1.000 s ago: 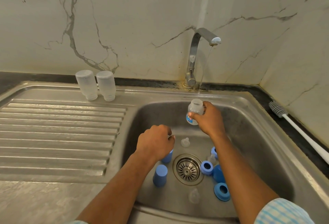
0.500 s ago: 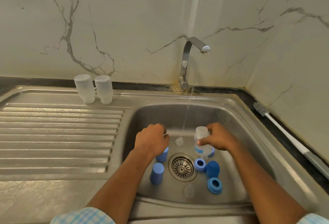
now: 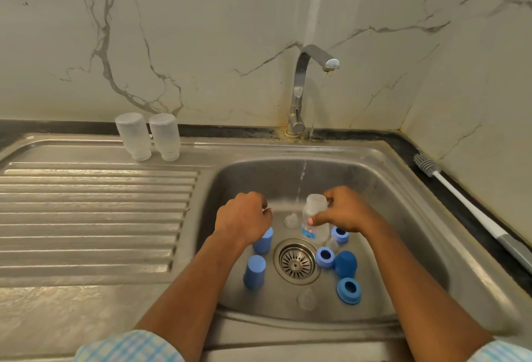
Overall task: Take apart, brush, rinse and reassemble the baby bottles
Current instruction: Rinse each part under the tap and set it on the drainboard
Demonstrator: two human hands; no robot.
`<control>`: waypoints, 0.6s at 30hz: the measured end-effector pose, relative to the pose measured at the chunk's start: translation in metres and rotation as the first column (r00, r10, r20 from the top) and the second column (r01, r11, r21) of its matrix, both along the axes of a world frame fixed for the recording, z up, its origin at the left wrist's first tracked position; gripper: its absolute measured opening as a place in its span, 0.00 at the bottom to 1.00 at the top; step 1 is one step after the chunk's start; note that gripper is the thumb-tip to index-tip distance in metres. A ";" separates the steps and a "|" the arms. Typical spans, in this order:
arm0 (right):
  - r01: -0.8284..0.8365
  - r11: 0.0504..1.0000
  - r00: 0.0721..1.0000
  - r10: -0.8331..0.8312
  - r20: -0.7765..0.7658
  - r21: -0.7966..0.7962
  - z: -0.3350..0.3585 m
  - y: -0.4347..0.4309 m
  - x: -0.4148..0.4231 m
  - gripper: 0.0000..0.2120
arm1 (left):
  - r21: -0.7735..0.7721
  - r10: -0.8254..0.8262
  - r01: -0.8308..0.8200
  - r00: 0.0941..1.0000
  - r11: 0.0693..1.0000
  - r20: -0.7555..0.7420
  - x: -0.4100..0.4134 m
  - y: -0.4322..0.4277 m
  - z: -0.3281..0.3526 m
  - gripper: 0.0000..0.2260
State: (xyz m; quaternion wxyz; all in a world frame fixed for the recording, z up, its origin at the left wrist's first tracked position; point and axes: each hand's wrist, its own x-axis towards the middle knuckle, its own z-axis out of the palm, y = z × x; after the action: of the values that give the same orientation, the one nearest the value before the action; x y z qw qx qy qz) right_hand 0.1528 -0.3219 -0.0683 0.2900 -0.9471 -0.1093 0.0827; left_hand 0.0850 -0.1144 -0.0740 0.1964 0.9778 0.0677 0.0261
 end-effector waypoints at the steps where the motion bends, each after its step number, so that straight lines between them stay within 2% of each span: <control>1: 0.021 1.000 0.998 -0.021 0.054 0.012 -0.001 0.002 -0.001 0.20 | 0.000 -0.001 0.001 1.000 1.000 -0.001 0.000 0.000 0.000 0.14; 3: 0.034 0.986 0.990 -0.055 0.126 0.160 0.003 0.004 -0.001 0.20 | 0.004 0.002 -0.002 1.000 1.000 0.000 0.001 -0.001 -0.001 0.14; 4: 0.021 0.983 0.993 -0.042 0.110 0.183 0.005 0.005 -0.001 0.19 | 0.003 0.004 -0.004 1.000 1.000 0.001 0.001 -0.001 -0.001 0.14; 6: -0.008 0.999 1.000 0.007 0.019 0.051 0.003 0.008 -0.004 0.18 | -0.002 0.006 -0.006 1.000 1.000 -0.002 0.000 0.000 -0.001 0.14; 7: 0.014 1.000 1.000 -0.014 0.025 -0.016 0.001 0.010 -0.005 0.19 | -0.004 0.007 -0.007 1.000 1.000 -0.002 0.000 0.000 -0.001 0.14; 8: 0.057 0.998 0.996 -0.057 0.068 0.005 -0.001 0.011 -0.005 0.20 | -0.003 0.004 -0.004 1.000 1.000 -0.005 0.001 0.000 -0.001 0.14; 10: 0.079 0.974 0.985 -0.109 0.131 0.211 0.001 0.014 -0.004 0.20 | -0.003 0.003 -0.004 1.000 1.000 -0.010 0.001 0.000 -0.002 0.14; 11: 0.056 0.963 0.990 -0.088 0.111 0.264 0.003 0.015 -0.004 0.18 | -0.006 0.005 -0.006 1.000 1.000 -0.012 0.002 0.000 -0.001 0.14; 12: 0.017 0.975 0.997 -0.032 0.064 0.222 0.004 0.016 -0.005 0.16 | -0.007 0.006 -0.006 1.000 1.000 -0.015 0.001 0.000 -0.001 0.14; 13: -0.008 0.994 1.000 0.006 0.014 0.111 0.004 0.017 -0.007 0.15 | -0.008 0.006 -0.006 1.000 1.000 -0.016 0.001 0.000 -0.001 0.14; 14: -0.005 1.000 1.000 0.005 0.005 0.011 0.002 0.018 -0.009 0.16 | -0.008 0.007 -0.007 1.000 1.000 -0.015 0.001 0.000 0.000 0.14; 15: 0.036 0.999 0.998 -0.035 0.055 -0.023 0.001 0.019 -0.009 0.17 | -0.006 0.008 -0.008 1.000 1.000 -0.015 0.001 0.001 0.000 0.14; 17: 0.071 0.986 0.984 -0.094 0.150 0.148 0.002 0.020 -0.007 0.17 | -0.008 0.007 -0.007 1.000 1.000 -0.018 0.002 0.000 -0.002 0.14; 18: 0.051 0.975 0.986 -0.083 0.143 0.217 0.004 0.020 -0.007 0.18 | -0.008 0.008 -0.009 1.000 1.000 -0.017 0.002 0.000 -0.002 0.13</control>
State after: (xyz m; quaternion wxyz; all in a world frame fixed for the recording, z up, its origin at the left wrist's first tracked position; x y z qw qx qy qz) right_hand 0.1462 -0.3017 -0.0642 0.3831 -0.9174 -0.1071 -0.0111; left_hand 0.0874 -0.1143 -0.0761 0.1997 0.9769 0.0737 0.0182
